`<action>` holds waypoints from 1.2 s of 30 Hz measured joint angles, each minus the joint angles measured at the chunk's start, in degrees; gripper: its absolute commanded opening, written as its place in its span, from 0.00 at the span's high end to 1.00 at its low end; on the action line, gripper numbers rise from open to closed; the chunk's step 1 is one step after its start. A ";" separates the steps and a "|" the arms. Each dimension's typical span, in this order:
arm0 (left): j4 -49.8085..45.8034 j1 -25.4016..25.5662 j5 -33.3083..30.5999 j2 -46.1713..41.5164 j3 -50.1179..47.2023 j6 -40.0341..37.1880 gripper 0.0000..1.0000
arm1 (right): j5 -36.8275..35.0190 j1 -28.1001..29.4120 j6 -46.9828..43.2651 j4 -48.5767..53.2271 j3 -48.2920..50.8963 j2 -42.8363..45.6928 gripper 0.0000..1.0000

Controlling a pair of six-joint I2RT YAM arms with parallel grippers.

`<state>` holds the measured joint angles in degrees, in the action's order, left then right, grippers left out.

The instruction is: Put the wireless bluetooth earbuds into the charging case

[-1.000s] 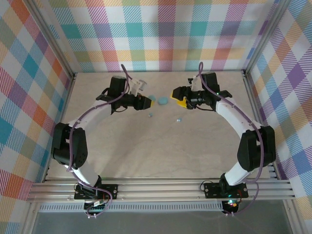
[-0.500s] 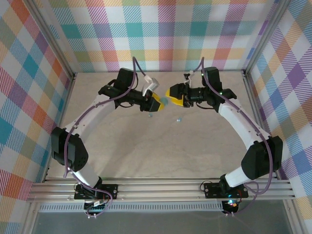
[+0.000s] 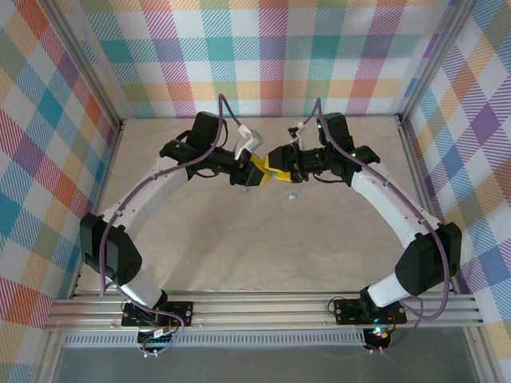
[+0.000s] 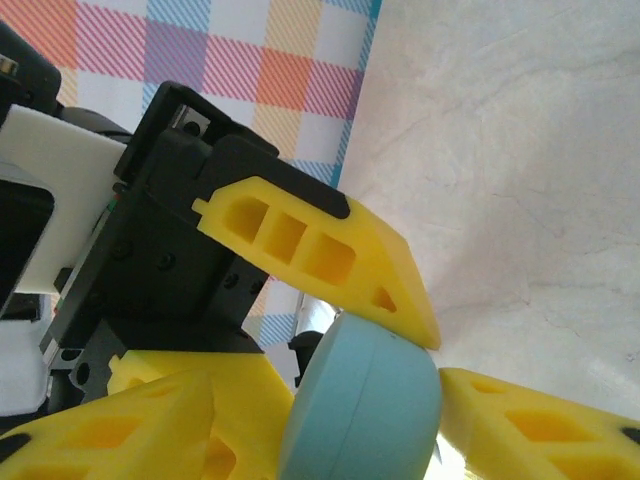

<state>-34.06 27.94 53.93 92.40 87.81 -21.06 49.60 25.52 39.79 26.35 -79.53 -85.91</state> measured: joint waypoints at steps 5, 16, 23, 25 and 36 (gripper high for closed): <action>-0.37 0.00 -1.46 -1.22 0.07 -0.52 0.69 | 1.92 0.09 -0.20 2.16 -1.70 -1.70 0.63; 6.29 0.04 -11.17 -5.33 -4.26 2.27 0.28 | 1.90 0.20 4.50 -0.55 -2.25 -2.99 0.88; 28.17 -4.22 -16.81 -18.67 -21.03 14.45 0.19 | 0.31 -0.83 12.20 -8.61 1.86 -2.03 0.90; 35.58 -5.81 -16.72 -21.18 -26.03 19.04 0.19 | -0.59 -0.85 15.08 -11.56 3.65 -1.20 0.92; 57.05 -4.92 -11.89 -21.35 -34.56 33.20 0.24 | -11.28 -0.02 28.41 -27.58 12.28 5.14 0.92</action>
<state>22.98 23.03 42.04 71.05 53.25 12.14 38.33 25.50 68.20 -1.23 -67.24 -80.77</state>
